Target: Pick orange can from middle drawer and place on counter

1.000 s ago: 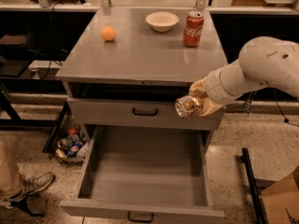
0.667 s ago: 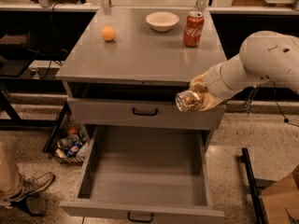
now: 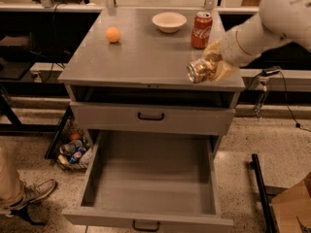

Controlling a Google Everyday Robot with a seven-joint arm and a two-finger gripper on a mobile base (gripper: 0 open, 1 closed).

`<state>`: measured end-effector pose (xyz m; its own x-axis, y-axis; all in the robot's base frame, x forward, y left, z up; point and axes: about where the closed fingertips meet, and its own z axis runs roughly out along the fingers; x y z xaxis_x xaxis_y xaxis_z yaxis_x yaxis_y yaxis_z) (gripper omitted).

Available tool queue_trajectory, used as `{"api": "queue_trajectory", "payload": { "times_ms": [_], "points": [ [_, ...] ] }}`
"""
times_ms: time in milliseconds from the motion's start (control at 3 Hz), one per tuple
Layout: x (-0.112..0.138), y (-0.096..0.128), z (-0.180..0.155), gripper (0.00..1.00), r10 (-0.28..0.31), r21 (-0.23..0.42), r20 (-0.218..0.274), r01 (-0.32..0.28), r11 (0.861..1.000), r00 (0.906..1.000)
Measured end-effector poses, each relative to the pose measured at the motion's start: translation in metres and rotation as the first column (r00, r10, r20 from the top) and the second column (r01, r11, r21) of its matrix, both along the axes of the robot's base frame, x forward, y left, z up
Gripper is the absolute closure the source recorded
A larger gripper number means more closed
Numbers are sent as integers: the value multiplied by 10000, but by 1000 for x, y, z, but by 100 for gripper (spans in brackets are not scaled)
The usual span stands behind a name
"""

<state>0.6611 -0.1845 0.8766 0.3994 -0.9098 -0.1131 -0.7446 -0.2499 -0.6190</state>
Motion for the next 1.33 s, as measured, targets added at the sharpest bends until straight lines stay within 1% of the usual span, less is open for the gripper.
{"api": "queue_trajectory", "payload": {
  "times_ms": [333,667,1000,1333],
  "points": [
    [29,-4,5,100,-313,339,-771,340,9988,9965],
    [56,-2,8,100,-416,684,-1301,508,9964,9906],
    [72,6,5,100,-343,929,-1576,494,9944,9869],
    [82,21,-5,100,-101,1107,-1834,309,9934,9830]
  ]
}}
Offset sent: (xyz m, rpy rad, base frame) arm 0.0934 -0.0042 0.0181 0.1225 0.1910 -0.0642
